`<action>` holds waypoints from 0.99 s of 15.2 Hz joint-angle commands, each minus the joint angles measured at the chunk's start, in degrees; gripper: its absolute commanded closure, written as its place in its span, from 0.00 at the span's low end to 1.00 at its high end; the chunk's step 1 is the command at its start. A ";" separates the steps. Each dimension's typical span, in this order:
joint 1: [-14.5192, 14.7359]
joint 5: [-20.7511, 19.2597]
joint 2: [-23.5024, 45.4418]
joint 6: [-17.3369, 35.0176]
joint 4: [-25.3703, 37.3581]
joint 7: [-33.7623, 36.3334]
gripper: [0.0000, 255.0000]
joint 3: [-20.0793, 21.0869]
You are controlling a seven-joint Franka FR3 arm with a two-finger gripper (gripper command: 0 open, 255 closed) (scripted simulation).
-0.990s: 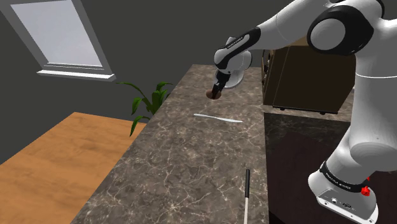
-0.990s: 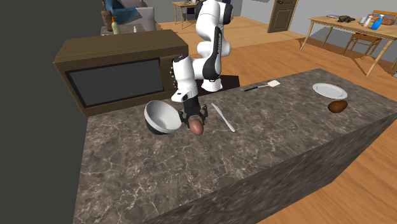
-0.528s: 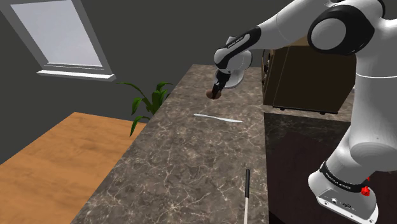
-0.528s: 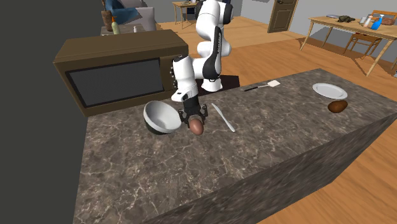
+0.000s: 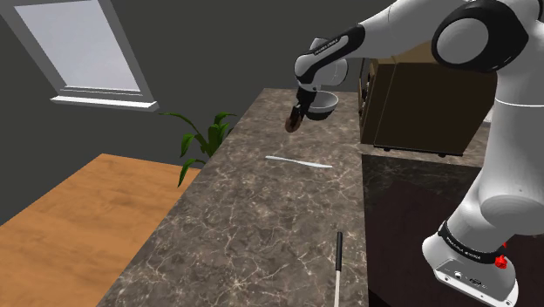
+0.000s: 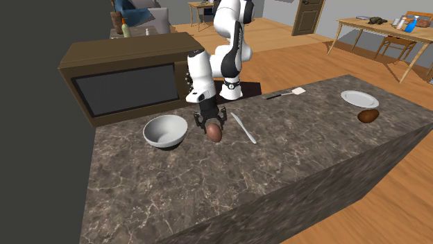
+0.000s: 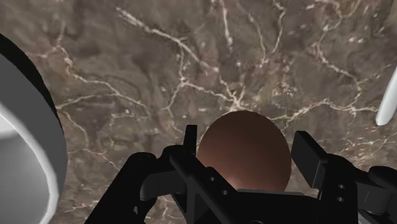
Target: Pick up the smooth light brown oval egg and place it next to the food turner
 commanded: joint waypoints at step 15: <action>0.39 -3.92 -5.00 -10.00 5.67 4.45 1.00 -1.22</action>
